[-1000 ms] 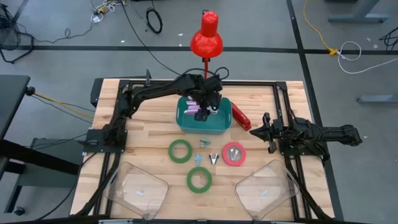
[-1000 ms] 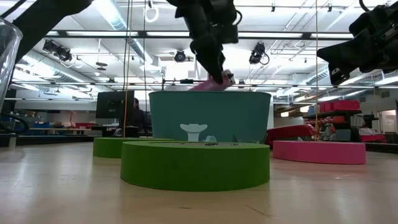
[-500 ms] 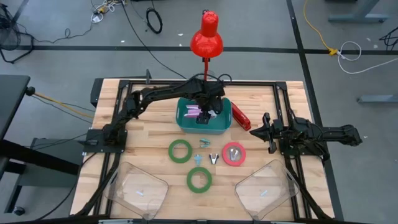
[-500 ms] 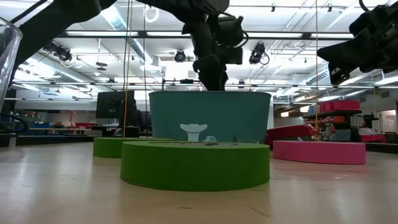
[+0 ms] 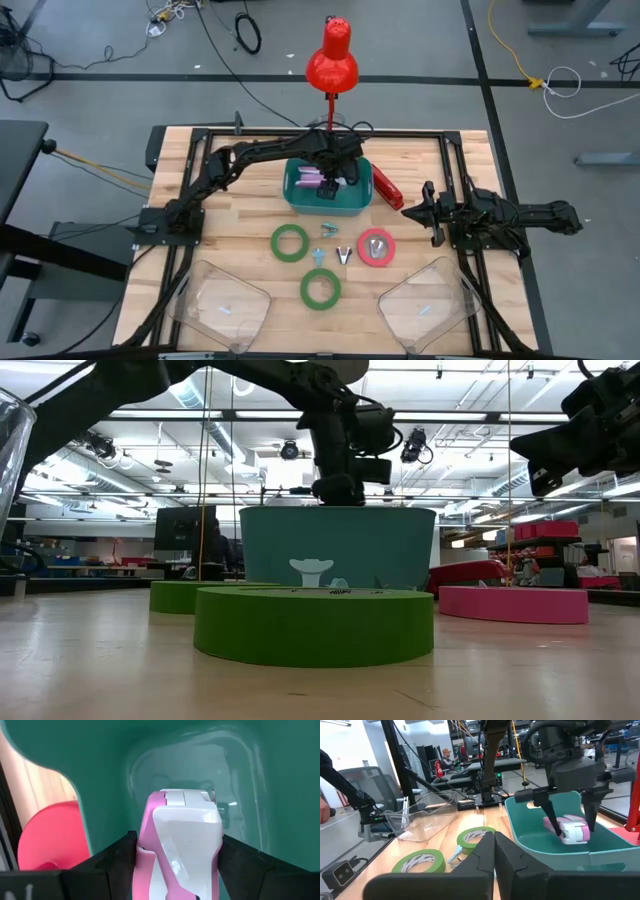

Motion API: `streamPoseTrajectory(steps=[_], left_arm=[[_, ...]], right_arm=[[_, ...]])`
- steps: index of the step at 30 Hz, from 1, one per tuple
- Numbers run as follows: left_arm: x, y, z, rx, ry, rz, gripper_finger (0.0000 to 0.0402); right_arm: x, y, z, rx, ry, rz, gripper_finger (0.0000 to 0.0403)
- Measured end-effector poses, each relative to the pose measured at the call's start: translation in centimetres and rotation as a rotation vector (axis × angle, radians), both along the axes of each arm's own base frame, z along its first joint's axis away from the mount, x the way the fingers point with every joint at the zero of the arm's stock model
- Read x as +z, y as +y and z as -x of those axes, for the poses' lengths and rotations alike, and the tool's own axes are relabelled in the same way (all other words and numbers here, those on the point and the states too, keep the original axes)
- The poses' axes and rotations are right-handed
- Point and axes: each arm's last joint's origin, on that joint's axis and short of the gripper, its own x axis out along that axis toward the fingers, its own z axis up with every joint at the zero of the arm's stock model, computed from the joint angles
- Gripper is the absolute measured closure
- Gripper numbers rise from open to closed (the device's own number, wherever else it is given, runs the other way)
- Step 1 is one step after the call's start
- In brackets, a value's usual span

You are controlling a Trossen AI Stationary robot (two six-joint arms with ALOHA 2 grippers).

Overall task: Pick and place Stapler, Stapler remover, tape
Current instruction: Put the pink stapler in the blue bin, then put the top green tape in the left transparent bin

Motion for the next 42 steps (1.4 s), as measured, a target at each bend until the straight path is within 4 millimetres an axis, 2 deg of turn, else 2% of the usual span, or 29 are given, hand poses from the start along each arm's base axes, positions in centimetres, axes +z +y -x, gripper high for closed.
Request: streamPoseTrajectory(steps=[9, 20, 28, 31, 42], left_arm=[[0.0, 0.1, 0.0, 0.019, -0.002, -0.014, 0.0149], [0.1, 0.1, -0.1, 0.05, -0.014, -0.007, 0.007], [0.4, 0.1, 0.3, 0.066, 0.023, -0.054, 0.0056], [1.6, 0.0, 0.9, 0.07, 0.039, -0.062, 0.0056], [8.8, -0.6, 2.3, 0.138, -0.041, -0.053, 0.0056]], right_arm=[[0.0, 0.0, 0.0, 0.0, 0.0, 0.0, 0.0396], [0.0, 0.0, 0.0, 0.0, -0.001, 0.0, 0.0396], [0.0, 0.0, 0.0, 0.0, -0.001, 0.0, 0.0396], [0.0, 0.0, 0.0, 0.0, -0.002, 0.0, 0.0396], [0.0, 0.0, 0.0, 0.0, 0.0, 0.0, 0.0396]])
